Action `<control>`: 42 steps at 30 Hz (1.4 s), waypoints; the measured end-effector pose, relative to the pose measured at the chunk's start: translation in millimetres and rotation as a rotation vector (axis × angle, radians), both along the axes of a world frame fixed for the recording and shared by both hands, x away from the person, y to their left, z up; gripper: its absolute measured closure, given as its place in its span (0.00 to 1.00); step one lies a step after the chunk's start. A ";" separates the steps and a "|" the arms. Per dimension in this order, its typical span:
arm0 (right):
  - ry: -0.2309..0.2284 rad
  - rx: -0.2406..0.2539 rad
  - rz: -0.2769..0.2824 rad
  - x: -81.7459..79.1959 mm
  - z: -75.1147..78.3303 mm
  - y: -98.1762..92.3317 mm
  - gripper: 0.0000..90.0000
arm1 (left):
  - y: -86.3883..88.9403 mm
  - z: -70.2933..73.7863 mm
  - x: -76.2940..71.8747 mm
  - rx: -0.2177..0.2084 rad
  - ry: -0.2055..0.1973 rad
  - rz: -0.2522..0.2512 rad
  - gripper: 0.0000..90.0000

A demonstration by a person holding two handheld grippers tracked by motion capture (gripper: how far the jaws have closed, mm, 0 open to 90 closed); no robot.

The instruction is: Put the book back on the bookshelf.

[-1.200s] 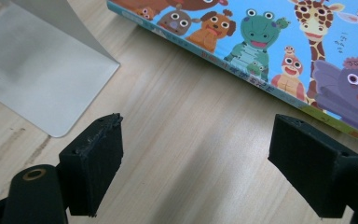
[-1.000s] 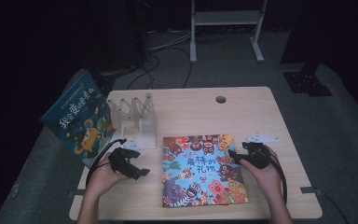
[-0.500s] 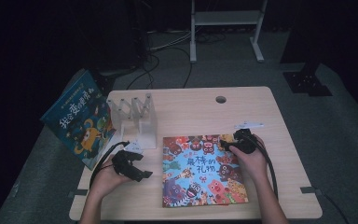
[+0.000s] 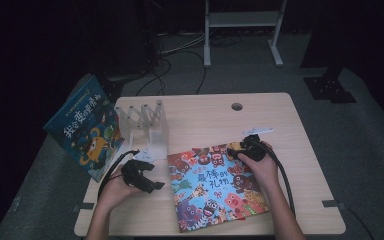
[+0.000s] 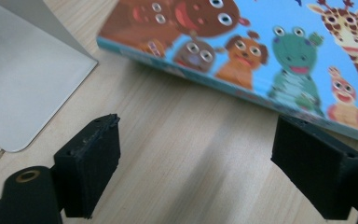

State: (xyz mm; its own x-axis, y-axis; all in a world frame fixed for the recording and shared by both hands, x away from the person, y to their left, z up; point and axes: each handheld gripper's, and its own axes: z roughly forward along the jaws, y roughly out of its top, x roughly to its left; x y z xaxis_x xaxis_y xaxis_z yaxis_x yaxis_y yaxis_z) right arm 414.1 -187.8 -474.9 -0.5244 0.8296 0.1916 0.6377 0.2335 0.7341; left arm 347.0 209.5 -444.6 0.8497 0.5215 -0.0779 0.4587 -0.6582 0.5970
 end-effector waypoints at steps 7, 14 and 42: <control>-0.012 -0.033 0.049 3.8 3.2 20.0 0.36 | -4.0 -1.6 1.3 -0.028 0.024 0.019 0.16; -0.016 -0.045 0.090 6.3 5.2 41.6 0.36 | -14.9 -6.0 0.9 -0.029 0.041 -0.007 0.15; -0.089 -0.092 0.163 -47.8 21.3 0.4 0.34 | -32.0 -13.3 -2.1 -0.060 0.095 -0.026 0.12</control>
State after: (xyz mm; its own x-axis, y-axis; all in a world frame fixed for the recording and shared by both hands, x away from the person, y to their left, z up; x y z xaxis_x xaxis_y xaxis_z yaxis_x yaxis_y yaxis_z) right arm 366.3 -187.4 -453.6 -0.6647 0.7442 0.0659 0.5192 0.3967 0.7570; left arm 344.9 177.5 -457.8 0.8500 0.4916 -0.1893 0.4987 -0.6350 0.5900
